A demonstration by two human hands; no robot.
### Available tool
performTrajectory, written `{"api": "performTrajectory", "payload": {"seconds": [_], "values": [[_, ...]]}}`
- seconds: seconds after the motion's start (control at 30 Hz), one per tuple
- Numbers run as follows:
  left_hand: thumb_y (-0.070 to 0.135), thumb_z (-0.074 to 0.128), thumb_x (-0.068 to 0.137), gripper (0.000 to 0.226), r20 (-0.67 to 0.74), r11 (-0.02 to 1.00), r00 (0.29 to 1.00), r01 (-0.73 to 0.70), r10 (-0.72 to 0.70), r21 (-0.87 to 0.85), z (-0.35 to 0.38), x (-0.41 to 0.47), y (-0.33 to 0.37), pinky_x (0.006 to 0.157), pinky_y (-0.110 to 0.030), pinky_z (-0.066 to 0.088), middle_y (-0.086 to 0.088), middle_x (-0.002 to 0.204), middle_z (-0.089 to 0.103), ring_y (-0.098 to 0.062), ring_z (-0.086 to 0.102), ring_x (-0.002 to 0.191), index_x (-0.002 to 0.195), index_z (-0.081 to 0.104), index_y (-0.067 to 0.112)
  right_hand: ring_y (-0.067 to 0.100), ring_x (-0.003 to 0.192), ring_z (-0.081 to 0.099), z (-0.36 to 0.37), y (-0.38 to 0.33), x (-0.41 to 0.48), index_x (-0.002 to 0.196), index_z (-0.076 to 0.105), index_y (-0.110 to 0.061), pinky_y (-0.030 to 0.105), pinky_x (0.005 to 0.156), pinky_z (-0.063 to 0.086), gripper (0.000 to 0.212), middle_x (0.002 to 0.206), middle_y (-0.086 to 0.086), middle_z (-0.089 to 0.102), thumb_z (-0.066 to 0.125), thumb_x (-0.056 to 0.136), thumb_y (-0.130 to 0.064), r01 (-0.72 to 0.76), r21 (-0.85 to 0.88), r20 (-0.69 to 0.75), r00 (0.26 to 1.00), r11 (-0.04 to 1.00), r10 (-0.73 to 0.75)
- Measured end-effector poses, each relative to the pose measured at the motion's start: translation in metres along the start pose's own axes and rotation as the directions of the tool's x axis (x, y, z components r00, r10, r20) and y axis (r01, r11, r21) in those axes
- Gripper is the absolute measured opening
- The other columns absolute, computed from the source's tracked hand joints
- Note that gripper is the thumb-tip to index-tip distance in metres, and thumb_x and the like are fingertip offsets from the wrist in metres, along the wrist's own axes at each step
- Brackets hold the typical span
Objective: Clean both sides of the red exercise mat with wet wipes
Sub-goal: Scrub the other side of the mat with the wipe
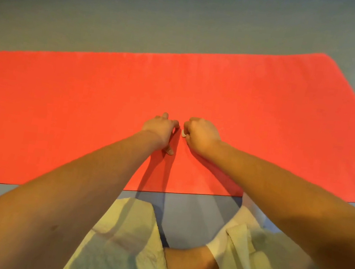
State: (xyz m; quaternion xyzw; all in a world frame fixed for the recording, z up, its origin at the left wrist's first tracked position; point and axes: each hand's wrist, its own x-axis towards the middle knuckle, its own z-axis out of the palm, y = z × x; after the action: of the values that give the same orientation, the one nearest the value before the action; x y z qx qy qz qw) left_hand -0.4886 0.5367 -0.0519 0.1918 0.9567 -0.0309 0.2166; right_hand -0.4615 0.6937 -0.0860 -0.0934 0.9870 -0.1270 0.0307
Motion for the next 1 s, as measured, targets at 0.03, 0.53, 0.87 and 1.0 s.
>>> {"api": "performTrajectory", "payload": {"seconds": [0.03,0.53,0.87,1.0], "values": [[0.048,0.1,0.056,0.11,-0.01,1.0,1.0,-0.008,0.008,-0.006,0.001,0.001,-0.002,0.102,-0.044,0.049,-0.011,0.137,0.046,-0.036,0.05,0.131,0.15,0.046,0.03,0.035,0.091,0.065,0.001,-0.001,-0.009,0.092,0.072,-0.017,0.034,0.064,0.039,0.016,0.099,0.007,0.067,0.057,0.086,-0.018,0.038,-0.008,0.002,0.999,0.999,-0.038],[0.061,0.097,0.052,0.124,0.104,0.998,0.994,-0.045,0.04,0.05,-0.018,0.036,-0.004,0.104,-0.043,0.05,-0.009,0.142,0.044,-0.035,0.052,0.133,0.157,0.036,0.035,0.037,0.089,0.065,-0.003,0.022,0.043,0.091,0.072,-0.017,0.038,0.066,0.047,0.016,0.099,0.008,0.068,0.058,0.084,-0.019,0.006,0.019,-0.043,0.999,1.0,-0.005],[0.047,0.101,0.051,0.117,-0.019,0.997,0.999,-0.042,0.041,-0.062,-0.011,0.044,-0.014,0.108,-0.045,0.047,-0.008,0.144,0.043,-0.034,0.045,0.136,0.151,0.041,0.032,0.032,0.08,0.064,-0.002,0.025,-0.031,0.089,0.073,-0.02,0.033,0.06,0.042,0.017,0.091,0.002,0.065,0.059,0.084,-0.012,0.228,0.041,0.003,0.974,0.973,-0.228],[0.051,0.101,0.051,0.141,0.01,0.997,0.999,-0.045,0.046,-0.069,-0.013,0.048,-0.017,0.12,-0.044,0.037,-0.012,0.16,0.028,-0.034,0.028,0.151,0.164,0.019,0.032,0.032,0.082,0.064,-0.001,0.029,0.007,0.088,0.073,-0.02,0.032,0.06,0.039,0.015,0.091,0.002,0.066,0.06,0.084,-0.015,0.085,0.058,-0.063,0.995,0.995,-0.081]]}}
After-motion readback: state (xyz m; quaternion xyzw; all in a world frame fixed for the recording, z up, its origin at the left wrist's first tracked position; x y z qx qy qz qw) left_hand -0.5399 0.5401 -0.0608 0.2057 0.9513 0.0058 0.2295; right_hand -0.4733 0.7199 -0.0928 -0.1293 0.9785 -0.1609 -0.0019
